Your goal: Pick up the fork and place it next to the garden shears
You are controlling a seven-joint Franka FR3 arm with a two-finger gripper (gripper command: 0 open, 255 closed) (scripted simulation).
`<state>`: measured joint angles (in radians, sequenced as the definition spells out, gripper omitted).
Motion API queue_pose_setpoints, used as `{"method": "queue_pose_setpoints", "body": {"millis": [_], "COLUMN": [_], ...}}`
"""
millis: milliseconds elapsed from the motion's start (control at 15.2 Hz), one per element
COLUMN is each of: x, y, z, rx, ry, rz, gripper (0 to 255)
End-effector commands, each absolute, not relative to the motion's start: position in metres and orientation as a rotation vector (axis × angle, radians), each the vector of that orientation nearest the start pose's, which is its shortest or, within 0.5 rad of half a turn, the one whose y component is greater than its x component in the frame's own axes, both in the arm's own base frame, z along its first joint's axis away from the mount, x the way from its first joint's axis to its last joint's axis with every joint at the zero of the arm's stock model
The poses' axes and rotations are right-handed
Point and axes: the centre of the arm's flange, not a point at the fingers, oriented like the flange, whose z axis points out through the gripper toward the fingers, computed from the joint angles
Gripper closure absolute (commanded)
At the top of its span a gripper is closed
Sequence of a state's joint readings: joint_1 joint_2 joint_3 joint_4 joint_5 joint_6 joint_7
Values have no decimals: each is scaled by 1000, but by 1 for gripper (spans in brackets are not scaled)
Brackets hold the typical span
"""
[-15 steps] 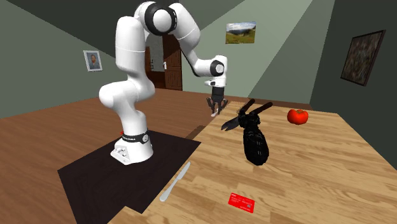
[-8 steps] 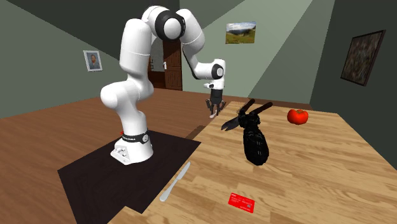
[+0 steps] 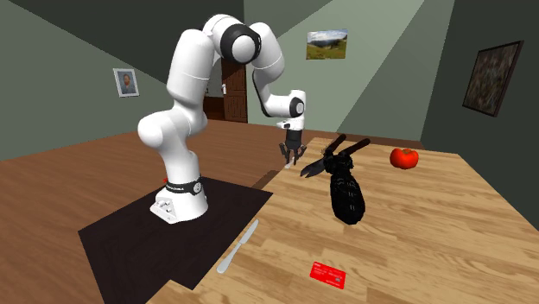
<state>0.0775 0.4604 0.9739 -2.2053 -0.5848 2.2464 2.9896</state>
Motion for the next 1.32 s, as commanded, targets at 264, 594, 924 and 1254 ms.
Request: {"method": "queue_pose_setpoints", "body": {"millis": [264,594,924,1254], "x": [271,271,271,271], "y": [458,458,458,458], "z": [211,198,198,198], "rx": [-2330,-2330,-2330,-2330], "ry": [2262,2262,2262,2262], "rz": [-157,-157,-157,-157], "gripper": [255,255,255,0]}}
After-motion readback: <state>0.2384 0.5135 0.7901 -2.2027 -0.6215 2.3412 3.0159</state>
